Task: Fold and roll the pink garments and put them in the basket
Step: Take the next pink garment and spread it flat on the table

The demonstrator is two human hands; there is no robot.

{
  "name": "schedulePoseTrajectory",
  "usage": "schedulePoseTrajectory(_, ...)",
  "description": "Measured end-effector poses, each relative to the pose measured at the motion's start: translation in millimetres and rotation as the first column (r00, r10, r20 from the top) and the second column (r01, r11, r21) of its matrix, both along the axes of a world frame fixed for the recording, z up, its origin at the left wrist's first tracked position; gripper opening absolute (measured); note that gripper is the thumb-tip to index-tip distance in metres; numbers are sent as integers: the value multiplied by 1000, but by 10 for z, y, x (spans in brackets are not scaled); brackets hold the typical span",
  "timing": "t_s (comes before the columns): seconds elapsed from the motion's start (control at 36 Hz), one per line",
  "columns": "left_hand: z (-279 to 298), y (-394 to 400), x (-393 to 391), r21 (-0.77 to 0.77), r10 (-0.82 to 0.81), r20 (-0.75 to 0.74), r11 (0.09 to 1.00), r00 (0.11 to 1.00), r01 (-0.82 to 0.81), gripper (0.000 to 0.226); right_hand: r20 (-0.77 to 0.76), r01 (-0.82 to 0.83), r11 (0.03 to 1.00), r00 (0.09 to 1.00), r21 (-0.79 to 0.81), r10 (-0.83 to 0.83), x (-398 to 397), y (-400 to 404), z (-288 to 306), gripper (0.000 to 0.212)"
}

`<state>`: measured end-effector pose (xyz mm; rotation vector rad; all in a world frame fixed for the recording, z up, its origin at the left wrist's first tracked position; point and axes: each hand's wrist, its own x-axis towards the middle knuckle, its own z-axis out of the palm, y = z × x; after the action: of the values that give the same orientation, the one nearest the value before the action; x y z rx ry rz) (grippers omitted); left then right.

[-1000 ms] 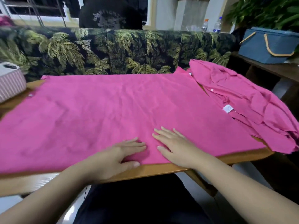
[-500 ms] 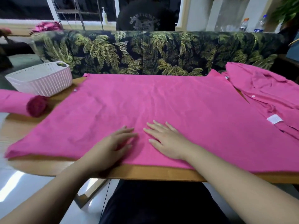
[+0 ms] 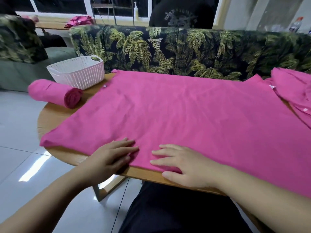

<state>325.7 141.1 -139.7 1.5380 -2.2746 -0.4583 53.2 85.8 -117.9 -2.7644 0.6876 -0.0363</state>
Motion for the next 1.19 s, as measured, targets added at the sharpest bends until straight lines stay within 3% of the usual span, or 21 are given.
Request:
schedulePoseTrajectory(0.08, -51, 70, 246, -119, -27, -35, 993, 999, 23, 66, 71, 14, 1000, 997, -22, -13, 134, -58, 63, 47)
schedulePoseTrajectory(0.17, -22, 126, 407, -216, 3, -16, 976, 1000, -6, 54, 43, 20, 996, 999, -90, -17, 298, -71, 71, 46)
schedulePoseTrajectory(0.25, 31, 124, 535, -302, 17, 82, 953, 996, 9, 48, 84, 20, 988, 996, -153, -7, 444, -40, 57, 28)
schedulePoseTrajectory(0.31, 34, 99, 629, -317, 64, 153, 948, 986, -12, 31, 90, 29, 978, 996, -206, -11, 520, -38, 55, 29)
schedulePoseTrajectory(0.42, -1, 37, 739, -345, 194, 189, 931, 963, -120, 48, 105, 125, 987, 988, -101, -114, 564, -100, 84, 17)
schedulePoseTrajectory(0.61, 150, -87, 849, -517, 273, 269, 850, 924, -101, 21, 101, 208, 977, 974, -37, -203, 483, -152, 125, 19)
schedulePoseTrajectory(0.69, 331, -16, 879, -545, 282, 225, 830, 933, -119, 18, 125, 212, 977, 971, -34, -206, 427, -134, 163, 21)
schedulePoseTrajectory(0.81, 442, 51, 1039, -568, 336, 309, 815, 890, -111, 27, 142, 216, 976, 967, -19, -211, 368, -131, 229, 24)
schedulePoseTrajectory(0.89, 371, 133, 1186, -524, 352, 387, 845, 852, -111, 27, 7, 175, 982, 984, 67, -176, 351, -114, 232, 30)
schedulePoseTrajectory(0.97, 311, 250, 1343, -384, 351, 439, 906, 827, -180, 18, -68, 157, 981, 986, 117, -150, 358, -110, 229, 45)
schedulePoseTrajectory(1.06, 237, 326, 1489, -328, 429, 341, 888, 836, -322, 20, -34, 210, 965, 978, 158, -207, 420, -163, 272, 53)
schedulePoseTrajectory(1.11, 142, 319, 1509, -319, 555, 130, 808, 822, -495, 27, 25, 226, 972, 973, 66, -228, 519, -222, 248, 49)
schedulePoseTrajectory(1.19, 40, 262, 1459, -156, 760, -38, 637, 649, -755, 17, 138, 215, 969, 971, -123, -198, 697, -362, 135, 28)
